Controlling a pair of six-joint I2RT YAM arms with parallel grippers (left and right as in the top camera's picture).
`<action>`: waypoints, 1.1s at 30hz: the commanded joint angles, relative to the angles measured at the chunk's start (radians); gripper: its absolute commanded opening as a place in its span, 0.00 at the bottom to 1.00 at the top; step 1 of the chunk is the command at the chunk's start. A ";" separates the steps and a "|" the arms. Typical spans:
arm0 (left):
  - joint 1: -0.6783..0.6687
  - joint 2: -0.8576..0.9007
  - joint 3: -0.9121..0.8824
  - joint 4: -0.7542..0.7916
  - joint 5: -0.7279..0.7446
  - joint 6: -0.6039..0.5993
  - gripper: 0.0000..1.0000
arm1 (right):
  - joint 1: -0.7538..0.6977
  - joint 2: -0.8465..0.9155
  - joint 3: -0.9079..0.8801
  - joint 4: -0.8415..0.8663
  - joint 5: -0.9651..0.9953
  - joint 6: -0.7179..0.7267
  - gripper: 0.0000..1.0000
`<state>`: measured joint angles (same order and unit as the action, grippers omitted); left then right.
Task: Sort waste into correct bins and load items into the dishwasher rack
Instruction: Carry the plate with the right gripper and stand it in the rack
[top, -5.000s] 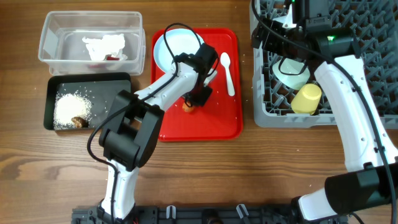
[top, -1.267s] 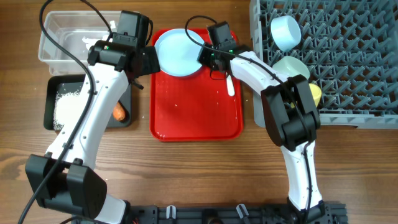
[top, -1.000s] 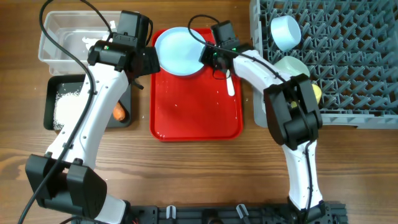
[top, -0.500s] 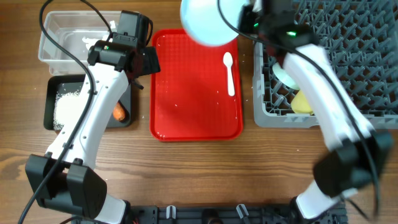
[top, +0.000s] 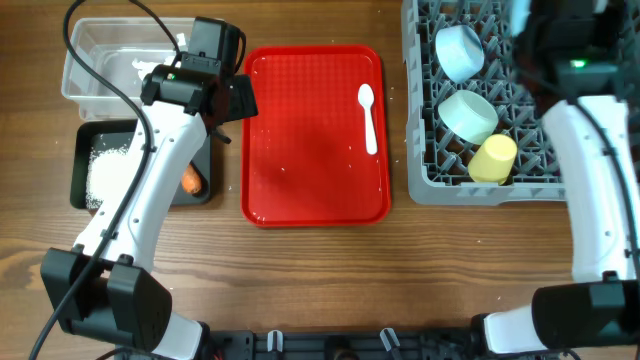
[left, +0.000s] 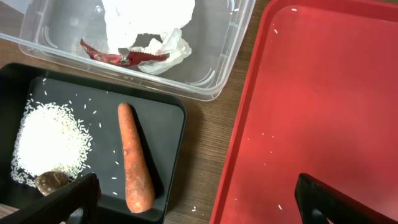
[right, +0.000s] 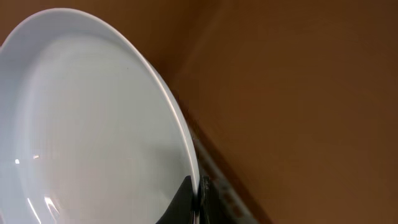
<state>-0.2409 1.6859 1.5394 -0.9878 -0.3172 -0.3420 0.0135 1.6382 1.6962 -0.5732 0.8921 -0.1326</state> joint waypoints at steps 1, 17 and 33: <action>0.003 0.011 0.016 -0.001 -0.013 -0.010 1.00 | -0.062 0.014 -0.002 0.002 -0.193 -0.127 0.04; 0.003 0.011 0.016 0.000 -0.013 -0.010 1.00 | -0.079 0.268 -0.002 -0.024 -0.066 -0.238 0.04; 0.003 0.011 0.016 0.000 -0.013 -0.010 1.00 | -0.065 0.213 -0.002 -0.169 -0.477 0.021 1.00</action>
<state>-0.2409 1.6859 1.5394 -0.9878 -0.3176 -0.3424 -0.0620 1.9129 1.6932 -0.7120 0.5316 -0.2268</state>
